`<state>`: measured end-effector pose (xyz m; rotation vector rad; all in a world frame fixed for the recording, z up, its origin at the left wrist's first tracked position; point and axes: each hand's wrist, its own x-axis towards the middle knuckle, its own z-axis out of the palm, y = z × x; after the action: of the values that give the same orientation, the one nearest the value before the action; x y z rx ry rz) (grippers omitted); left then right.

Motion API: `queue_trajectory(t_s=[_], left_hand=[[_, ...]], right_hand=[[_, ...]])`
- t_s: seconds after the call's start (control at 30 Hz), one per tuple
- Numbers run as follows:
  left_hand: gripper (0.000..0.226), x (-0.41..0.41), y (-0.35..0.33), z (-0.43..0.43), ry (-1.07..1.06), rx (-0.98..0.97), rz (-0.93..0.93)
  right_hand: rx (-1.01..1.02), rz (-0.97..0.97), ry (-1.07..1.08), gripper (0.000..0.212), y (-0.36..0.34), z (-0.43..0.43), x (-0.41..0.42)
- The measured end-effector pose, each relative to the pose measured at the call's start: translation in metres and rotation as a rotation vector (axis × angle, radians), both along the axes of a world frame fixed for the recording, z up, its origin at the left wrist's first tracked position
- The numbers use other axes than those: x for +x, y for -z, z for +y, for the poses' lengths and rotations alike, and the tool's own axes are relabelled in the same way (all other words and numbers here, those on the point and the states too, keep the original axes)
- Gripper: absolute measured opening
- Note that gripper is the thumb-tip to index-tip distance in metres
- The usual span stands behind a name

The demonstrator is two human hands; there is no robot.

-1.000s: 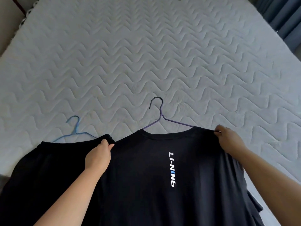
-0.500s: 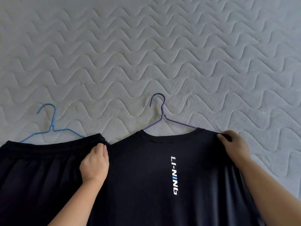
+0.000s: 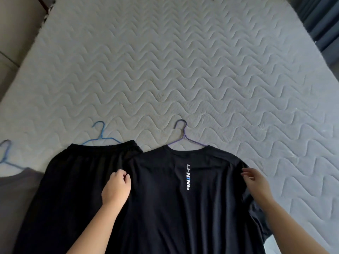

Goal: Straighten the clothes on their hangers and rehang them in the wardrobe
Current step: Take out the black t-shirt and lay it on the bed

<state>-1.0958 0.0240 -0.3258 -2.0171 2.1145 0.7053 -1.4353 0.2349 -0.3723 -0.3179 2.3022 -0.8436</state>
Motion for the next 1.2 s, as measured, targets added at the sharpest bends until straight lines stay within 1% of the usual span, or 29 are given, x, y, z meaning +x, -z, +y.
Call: queue_trajectory(t_s=[0.07,0.1,0.2,0.27,0.33,0.43,0.57,0.67,0.77,0.83,0.97,1.0,1.1,1.2], left_hand=[[0.018,0.027,-0.016,0.046,-0.098,0.053,0.095],[0.015,0.041,-0.022,0.071,-0.181,0.102,0.147],[0.017,0.078,-0.039,0.150,-0.474,0.211,0.302],[0.014,0.095,-0.050,0.200,-0.624,0.236,0.354],[0.014,0.108,-0.060,0.242,-0.703,0.256,0.368],[0.014,0.131,-0.074,0.285,-0.731,0.278,0.352],[0.016,0.158,-0.094,0.315,-0.752,0.210,0.376],[0.016,0.175,-0.106,0.329,-0.771,0.130,0.387],[0.016,0.188,-0.109,0.345,-0.799,0.112,0.429],[0.013,0.194,-0.108,0.356,-0.804,0.107,0.450],[0.011,0.212,-0.102,0.373,-0.813,0.096,0.523],[0.011,0.220,-0.102,0.379,-0.812,0.092,0.537],[0.013,0.258,-0.106,0.403,-0.801,0.076,0.554],[0.011,0.323,-0.116,0.445,-0.839,0.053,0.529]], right_hand=[[-0.007,-0.055,-0.017,0.022,-0.010,0.035,0.027],[0.003,-0.091,-0.006,0.021,-0.015,0.055,0.039],[0.006,-0.209,0.106,0.024,-0.030,0.114,0.072],[0.009,-0.258,0.193,0.026,-0.041,0.149,0.090],[0.025,-0.286,0.232,0.026,-0.051,0.178,0.106],[0.084,-0.327,0.168,0.022,-0.055,0.208,0.125],[0.130,-0.332,-0.045,0.022,-0.063,0.215,0.140],[0.107,-0.323,-0.162,0.015,-0.078,0.204,0.150],[0.080,-0.304,-0.238,0.018,-0.087,0.195,0.160],[0.046,-0.309,-0.248,0.013,-0.098,0.195,0.169],[-0.069,-0.363,-0.106,0.009,-0.130,0.193,0.198],[-0.087,-0.366,-0.102,0.009,-0.138,0.190,0.210],[-0.113,-0.332,-0.242,0.013,-0.163,0.179,0.257],[-0.104,-0.300,-0.374,0.014,-0.178,0.177,0.318]])
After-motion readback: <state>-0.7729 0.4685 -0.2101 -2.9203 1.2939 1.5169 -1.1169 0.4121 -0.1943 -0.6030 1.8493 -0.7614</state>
